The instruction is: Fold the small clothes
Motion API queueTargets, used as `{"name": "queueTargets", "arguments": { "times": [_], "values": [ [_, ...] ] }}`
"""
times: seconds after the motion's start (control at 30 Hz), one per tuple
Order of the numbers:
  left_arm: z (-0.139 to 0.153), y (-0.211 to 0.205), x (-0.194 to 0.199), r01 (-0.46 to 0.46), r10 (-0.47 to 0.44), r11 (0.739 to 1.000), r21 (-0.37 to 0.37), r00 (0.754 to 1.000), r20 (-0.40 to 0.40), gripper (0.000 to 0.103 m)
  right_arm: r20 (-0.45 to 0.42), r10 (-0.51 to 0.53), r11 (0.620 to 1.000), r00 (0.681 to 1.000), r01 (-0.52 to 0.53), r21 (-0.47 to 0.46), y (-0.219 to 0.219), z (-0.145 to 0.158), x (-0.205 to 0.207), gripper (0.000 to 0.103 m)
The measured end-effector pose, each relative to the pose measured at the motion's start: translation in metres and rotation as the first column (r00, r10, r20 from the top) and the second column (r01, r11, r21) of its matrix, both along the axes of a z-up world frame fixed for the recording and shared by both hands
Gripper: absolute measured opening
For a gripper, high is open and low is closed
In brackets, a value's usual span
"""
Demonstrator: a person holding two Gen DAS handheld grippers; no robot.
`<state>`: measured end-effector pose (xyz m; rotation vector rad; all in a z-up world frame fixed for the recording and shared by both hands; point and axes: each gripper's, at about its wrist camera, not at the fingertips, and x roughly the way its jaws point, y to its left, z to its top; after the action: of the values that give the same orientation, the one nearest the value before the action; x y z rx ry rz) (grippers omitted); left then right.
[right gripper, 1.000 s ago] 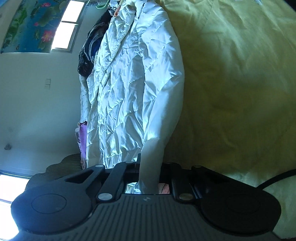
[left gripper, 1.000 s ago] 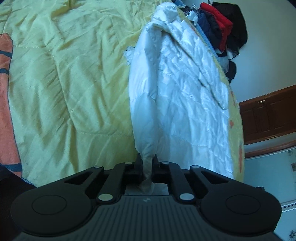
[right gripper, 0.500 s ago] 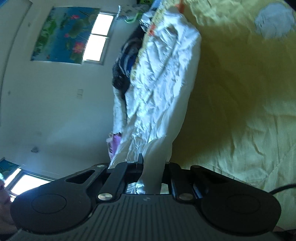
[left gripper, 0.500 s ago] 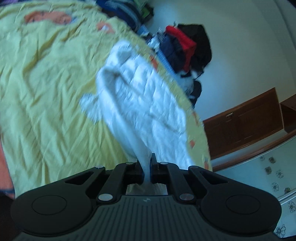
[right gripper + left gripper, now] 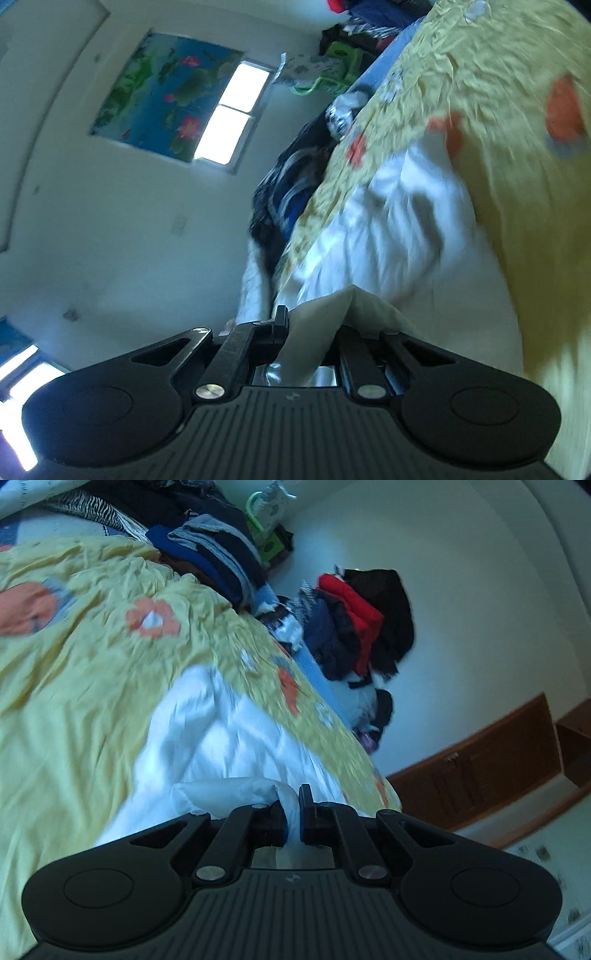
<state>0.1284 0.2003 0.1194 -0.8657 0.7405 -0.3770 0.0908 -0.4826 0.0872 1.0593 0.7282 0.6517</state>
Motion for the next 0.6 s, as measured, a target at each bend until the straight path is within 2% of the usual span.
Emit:
{"name": "queueTargets", "arguments": {
  "times": [0.1, 0.23, 0.37, 0.47, 0.57, 0.6],
  "values": [
    [-0.011, -0.004, 0.056, -0.030, 0.030, 0.999, 0.018, 0.999, -0.036, 0.005, -0.050, -0.031, 0.999, 0.998, 0.031, 0.011, -0.002, -0.010, 0.063, 0.012],
    [-0.032, -0.009, 0.110, -0.059, 0.063, 0.997, 0.052, 0.995, -0.077, 0.005, -0.102, -0.074, 0.997, 0.992, 0.072, -0.026, 0.006, -0.033, 0.131, 0.012],
    [-0.064, -0.014, 0.140, -0.077, 0.089, 0.993, 0.086, 0.985, -0.147, 0.005, -0.193, -0.100, 0.995, 0.976, 0.094, -0.036, 0.011, -0.069, 0.180, 0.012],
    [-0.089, -0.017, 0.149, -0.070, 0.085, 0.994, 0.085, 0.977, -0.194, 0.007, -0.261, -0.101, 0.995, 0.960, 0.098, -0.022, 0.016, -0.097, 0.196, 0.013],
    [-0.099, -0.011, 0.147, -0.098, 0.097, 0.995, 0.005, 0.972, -0.215, 0.015, -0.303, -0.097, 0.993, 0.948, 0.114, 0.041, 0.017, -0.115, 0.201, 0.030],
    [-0.096, -0.007, 0.143, -0.113, 0.106, 0.993, -0.024, 0.976, -0.191, 0.025, -0.307, -0.094, 0.990, 0.947, 0.121, 0.070, 0.015, -0.116, 0.200, 0.039]
  ]
}}
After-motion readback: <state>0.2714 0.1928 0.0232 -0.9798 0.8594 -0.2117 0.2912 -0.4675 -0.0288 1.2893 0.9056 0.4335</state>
